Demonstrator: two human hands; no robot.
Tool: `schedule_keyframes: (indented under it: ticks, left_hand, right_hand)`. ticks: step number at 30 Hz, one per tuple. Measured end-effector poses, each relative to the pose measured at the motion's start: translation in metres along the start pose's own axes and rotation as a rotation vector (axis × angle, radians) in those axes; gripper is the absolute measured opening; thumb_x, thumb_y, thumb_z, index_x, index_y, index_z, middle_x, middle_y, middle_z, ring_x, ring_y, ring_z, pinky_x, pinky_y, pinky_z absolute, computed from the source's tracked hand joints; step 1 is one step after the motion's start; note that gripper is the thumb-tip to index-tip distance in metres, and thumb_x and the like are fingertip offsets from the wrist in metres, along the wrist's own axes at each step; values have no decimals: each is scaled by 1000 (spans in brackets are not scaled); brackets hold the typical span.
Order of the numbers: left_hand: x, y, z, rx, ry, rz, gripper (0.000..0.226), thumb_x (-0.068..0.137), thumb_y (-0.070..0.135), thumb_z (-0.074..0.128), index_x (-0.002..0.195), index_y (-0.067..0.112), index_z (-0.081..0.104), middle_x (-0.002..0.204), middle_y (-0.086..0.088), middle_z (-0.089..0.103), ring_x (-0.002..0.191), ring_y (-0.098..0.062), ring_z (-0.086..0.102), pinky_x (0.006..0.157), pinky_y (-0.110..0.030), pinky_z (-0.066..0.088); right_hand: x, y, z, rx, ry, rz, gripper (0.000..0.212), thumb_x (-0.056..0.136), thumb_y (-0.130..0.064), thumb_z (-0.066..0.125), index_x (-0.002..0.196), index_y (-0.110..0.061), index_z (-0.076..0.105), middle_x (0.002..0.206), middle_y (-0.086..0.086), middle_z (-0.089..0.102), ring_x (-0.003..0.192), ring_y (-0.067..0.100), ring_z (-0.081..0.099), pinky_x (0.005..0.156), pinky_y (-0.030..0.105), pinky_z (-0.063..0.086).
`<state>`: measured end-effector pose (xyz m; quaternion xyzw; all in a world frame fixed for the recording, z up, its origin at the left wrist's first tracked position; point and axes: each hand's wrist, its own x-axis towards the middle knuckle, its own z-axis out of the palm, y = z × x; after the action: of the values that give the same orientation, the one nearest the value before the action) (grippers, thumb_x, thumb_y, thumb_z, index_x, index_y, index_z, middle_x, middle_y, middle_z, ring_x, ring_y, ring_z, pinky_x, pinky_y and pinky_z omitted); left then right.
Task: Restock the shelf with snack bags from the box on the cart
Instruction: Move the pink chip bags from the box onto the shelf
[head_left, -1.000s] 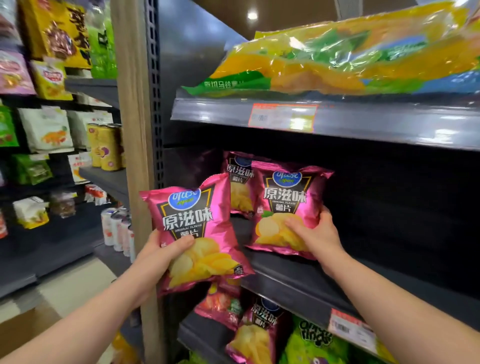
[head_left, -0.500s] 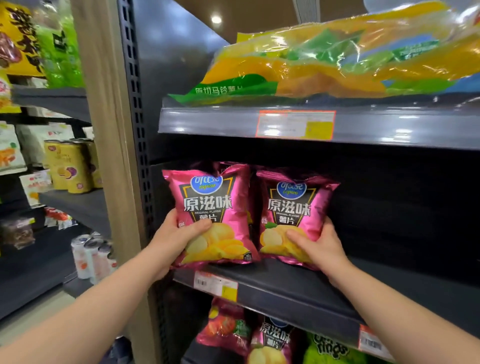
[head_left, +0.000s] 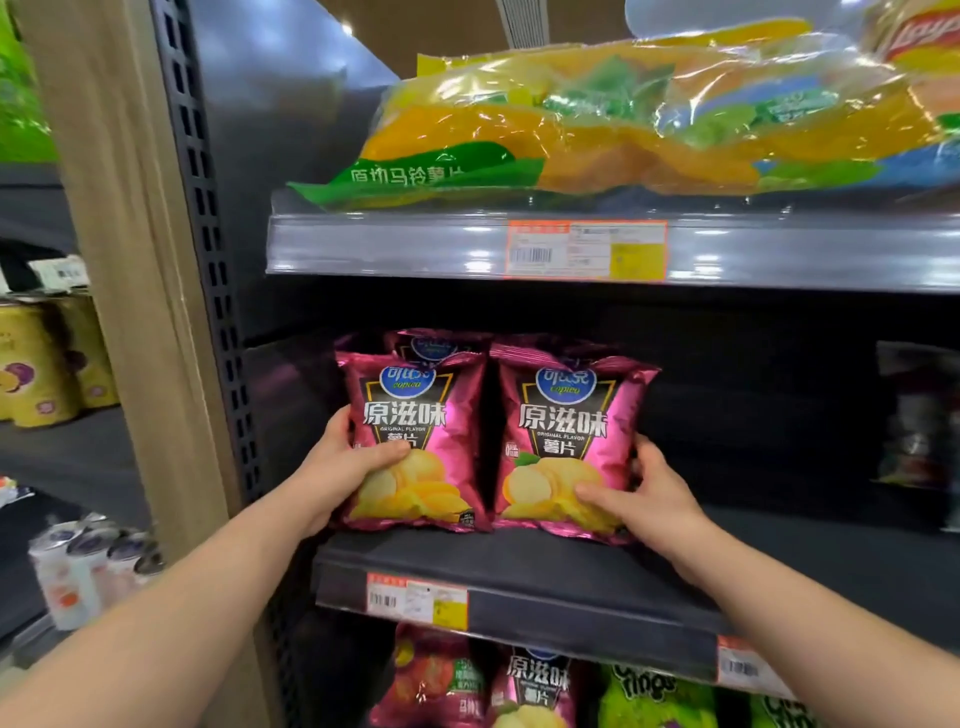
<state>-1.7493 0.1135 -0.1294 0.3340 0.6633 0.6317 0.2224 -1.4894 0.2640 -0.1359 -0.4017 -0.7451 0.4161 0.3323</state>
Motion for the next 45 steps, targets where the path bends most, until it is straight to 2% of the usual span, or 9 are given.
schedule_keyframes:
  ticks: [12, 18, 21, 26, 31, 36, 40, 42, 45]
  left_hand:
    - [-8, 7, -3, 52, -51, -54, 84, 61, 27, 80, 134, 33, 40, 113, 0, 68, 98, -20, 67, 85, -35, 53]
    - [-27, 17, 10, 57, 85, -34, 93, 85, 15, 70, 153, 25, 7, 101, 11, 54, 84, -4, 56, 79, -24, 43]
    - [-41, 24, 17, 119, 148, 3, 89, 88, 17, 66, 154, 20, 5, 113, 6, 45, 96, -11, 50, 86, -26, 38]
    - [-62, 26, 23, 493, 261, 110, 84, 86, 29, 66, 152, 12, 17, 148, -10, 37, 135, -24, 38, 105, -31, 31]
    - [-90, 23, 23, 1094, 297, 229, 84, 85, 53, 58, 151, 14, 22, 151, -10, 35, 140, -29, 30, 113, -43, 29]
    - [-136, 8, 13, 1519, 309, 53, 86, 86, 69, 38, 153, 25, 7, 161, -6, 10, 148, -33, 5, 116, -49, 13]
    - [-184, -10, -8, 1578, 283, -147, 87, 86, 70, 36, 153, 24, 5, 161, -8, 6, 148, -35, -1, 116, -54, 8]
    - [-211, -22, -21, 1591, 273, -261, 90, 86, 70, 38, 153, 22, 2, 162, -8, 4, 148, -34, -3, 116, -55, 8]
    - [-256, -43, -45, 1586, 276, -417, 88, 85, 68, 42, 152, 22, 7, 161, -6, 9, 148, -33, 1, 116, -54, 9]
  right_hand:
    - [2, -9, 0, 34, -100, 17, 74, 78, -21, 76, 141, -16, 37, 125, 2, 56, 99, 13, 51, 82, 24, 42]
    - [3, -7, -4, 25, -121, 0, 99, 71, -26, 80, 149, -19, 19, 142, 4, 45, 118, 19, 51, 95, 29, 45]
    - [4, -7, -10, 1, -80, -50, 113, 67, -35, 82, 151, -24, 7, 153, 5, 28, 136, 25, 38, 110, 39, 37]
    - [1, -17, -23, -210, 105, -298, 108, 71, -43, 76, 151, -19, 8, 157, 12, 14, 144, 28, 20, 116, 44, 25]
    - [-18, -33, -23, -690, 10, -717, 79, 84, -48, 58, 149, -21, 21, 159, 8, 12, 147, 32, 6, 115, 52, 13]
    - [-43, -44, 12, -866, -163, -1058, 58, 75, -52, 47, 119, -17, 62, 128, 8, 61, 126, 40, 50, 99, 61, 36]
    - [-74, -50, 52, -883, -320, -1188, 50, 71, -51, 46, 102, -19, 69, 107, 3, 70, 108, 37, 64, 87, 60, 46]
    - [-92, -48, 73, -837, -418, -1220, 47, 72, -49, 54, 107, -19, 68, 113, 2, 68, 115, 37, 59, 93, 60, 42]
    - [-117, -41, 105, -823, -617, -1221, 52, 90, -46, 50, 137, -24, 45, 146, -4, 41, 144, 27, 24, 115, 53, 12]
